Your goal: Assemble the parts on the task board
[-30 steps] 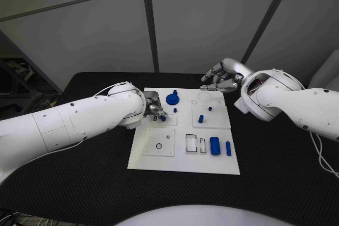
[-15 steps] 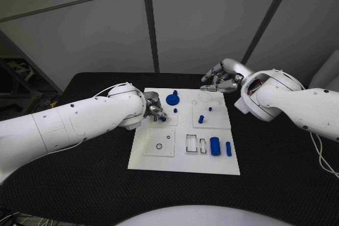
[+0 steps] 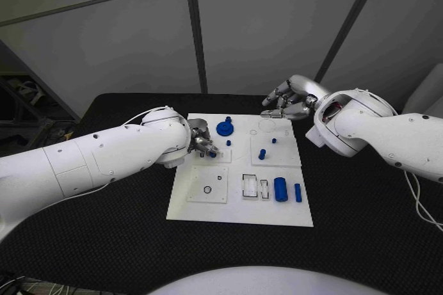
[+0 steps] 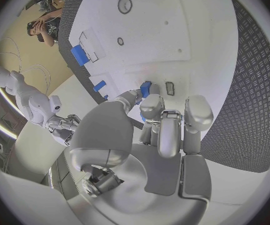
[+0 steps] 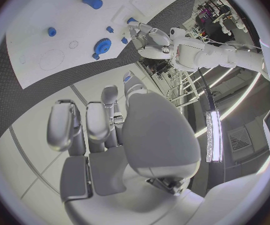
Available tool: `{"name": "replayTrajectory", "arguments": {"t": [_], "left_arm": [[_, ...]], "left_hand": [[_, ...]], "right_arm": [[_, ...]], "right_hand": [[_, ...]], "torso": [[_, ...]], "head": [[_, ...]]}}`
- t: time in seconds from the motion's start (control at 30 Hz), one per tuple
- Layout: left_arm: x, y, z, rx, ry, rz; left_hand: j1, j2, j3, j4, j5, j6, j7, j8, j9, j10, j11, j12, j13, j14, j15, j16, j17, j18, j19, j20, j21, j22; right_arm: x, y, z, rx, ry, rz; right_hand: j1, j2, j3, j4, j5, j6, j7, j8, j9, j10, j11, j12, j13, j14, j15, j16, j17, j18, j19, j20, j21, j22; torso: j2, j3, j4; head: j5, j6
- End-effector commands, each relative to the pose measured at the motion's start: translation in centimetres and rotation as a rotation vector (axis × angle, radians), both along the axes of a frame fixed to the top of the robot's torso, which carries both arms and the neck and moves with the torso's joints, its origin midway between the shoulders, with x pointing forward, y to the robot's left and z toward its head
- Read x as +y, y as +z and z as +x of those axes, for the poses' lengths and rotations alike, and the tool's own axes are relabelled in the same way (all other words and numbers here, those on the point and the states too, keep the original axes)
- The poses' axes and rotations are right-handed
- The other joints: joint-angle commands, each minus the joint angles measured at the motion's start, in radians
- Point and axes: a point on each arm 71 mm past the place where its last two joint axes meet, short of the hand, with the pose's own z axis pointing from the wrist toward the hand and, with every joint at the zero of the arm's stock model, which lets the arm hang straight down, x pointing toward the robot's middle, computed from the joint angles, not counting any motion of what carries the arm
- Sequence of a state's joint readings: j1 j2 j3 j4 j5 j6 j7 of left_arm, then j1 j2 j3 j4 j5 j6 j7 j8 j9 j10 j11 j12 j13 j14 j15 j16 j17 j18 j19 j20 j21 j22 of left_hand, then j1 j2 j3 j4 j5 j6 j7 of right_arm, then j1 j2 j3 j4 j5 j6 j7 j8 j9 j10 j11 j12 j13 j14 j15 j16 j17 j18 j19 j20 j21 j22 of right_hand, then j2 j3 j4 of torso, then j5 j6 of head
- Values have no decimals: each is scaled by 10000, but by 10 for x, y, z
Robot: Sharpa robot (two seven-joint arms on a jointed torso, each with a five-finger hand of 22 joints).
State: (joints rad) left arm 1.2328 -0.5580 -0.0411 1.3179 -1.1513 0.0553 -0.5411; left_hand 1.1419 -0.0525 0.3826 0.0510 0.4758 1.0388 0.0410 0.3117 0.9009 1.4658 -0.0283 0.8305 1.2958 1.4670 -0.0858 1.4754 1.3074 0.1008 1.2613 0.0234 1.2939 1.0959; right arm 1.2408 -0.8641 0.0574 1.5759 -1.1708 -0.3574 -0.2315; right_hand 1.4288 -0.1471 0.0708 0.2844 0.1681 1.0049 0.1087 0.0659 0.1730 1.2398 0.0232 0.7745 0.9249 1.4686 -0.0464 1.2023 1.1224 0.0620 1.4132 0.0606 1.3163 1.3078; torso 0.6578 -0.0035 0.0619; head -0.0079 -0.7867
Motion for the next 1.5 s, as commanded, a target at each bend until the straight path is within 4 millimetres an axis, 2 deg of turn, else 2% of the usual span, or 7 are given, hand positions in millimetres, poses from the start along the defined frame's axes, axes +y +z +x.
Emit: {"name": "replayTrajectory", "arguments": {"t": [0.03,0.43,0.5,0.57,0.8,1.13,1.5], "left_arm": [[-1,-6,-3,319,-186,221],[-1,-6,-2,282,-63,154],[0,-6,-1,275,-25,155],[0,-6,0,275,11,155],[3,-7,2,265,247,66],[7,-7,4,370,583,-158],[8,2,5,247,621,-539]], "left_hand": [[-93,-54,1768,-1672,-145,51,-30,33,54,340,-65,-76,-11,751,-59,49,1378,56,29,-3,5,6],[-337,-174,1633,-1259,-1259,76,-138,-10,285,414,-125,-161,29,753,-110,54,1381,52,46,-46,-69,22],[-417,-146,1384,-964,-3641,216,-297,-25,304,451,-188,-152,80,754,-182,61,1391,40,57,-83,-95,33],[-632,-277,1128,-730,-4264,293,-212,-46,299,456,-171,-138,113,755,-174,64,1395,46,65,-110,-109,35],[-1459,-575,308,501,-4273,451,-211,-137,278,486,-165,-68,220,761,-178,85,1421,35,112,-122,-123,74],[-1148,-1020,-528,2241,-4279,568,-227,-269,358,484,-169,-134,333,754,-202,66,1395,27,150,-129,-177,101],[-1081,-1156,-801,2428,-4272,587,-213,-300,399,483,-170,-160,359,752,-184,59,1384,32,159,-134,-191,111]], "right_arm": [[1,1,0,-36,124,-6],[1,2,0,-41,108,-4],[1,2,0,-44,104,-2],[1,2,0,-48,99,1],[0,2,0,-64,71,18],[-1,2,0,-112,33,48],[-1,3,1,-193,25,139]], "right_hand": [[-102,27,-3,45,11,-47,-22,5,9,49,-4,62,-10,17,-31,-49,8,60,12,17,-32,14],[-113,31,-5,46,10,-46,-22,5,12,48,-4,50,-26,15,-32,-69,-12,66,2,16,-55,-7],[-123,33,-7,49,10,-47,-21,4,12,46,-3,41,-35,15,-32,-76,-18,67,0,16,-62,-13],[-169,44,-15,59,8,-51,-21,2,16,43,-1,22,-61,16,-32,-93,-28,71,-5,15,-84,-31],[-257,55,-33,67,6,-62,-19,-4,22,40,2,-1,-99,19,-31,-123,-45,74,-4,14,-111,-48],[-395,40,-62,60,13,-101,-13,-12,33,-121,11,-313,-384,-58,-22,-413,-325,143,-159,20,-426,-336],[-586,10,-100,72,22,-165,3,-18,41,-307,32,-675,-718,-146,-4,-743,-618,208,-308,33,-751,-619]], "torso": [[-7,0,0],[-6,1,7],[-3,1,6],[-7,2,0],[-9,-1,-1],[-15,-11,4],[-13,-8,-1]], "head": [[1,-14],[-6,-15],[-15,-19],[-14,-26],[-30,-16],[-66,-27],[-46,-27]]}}
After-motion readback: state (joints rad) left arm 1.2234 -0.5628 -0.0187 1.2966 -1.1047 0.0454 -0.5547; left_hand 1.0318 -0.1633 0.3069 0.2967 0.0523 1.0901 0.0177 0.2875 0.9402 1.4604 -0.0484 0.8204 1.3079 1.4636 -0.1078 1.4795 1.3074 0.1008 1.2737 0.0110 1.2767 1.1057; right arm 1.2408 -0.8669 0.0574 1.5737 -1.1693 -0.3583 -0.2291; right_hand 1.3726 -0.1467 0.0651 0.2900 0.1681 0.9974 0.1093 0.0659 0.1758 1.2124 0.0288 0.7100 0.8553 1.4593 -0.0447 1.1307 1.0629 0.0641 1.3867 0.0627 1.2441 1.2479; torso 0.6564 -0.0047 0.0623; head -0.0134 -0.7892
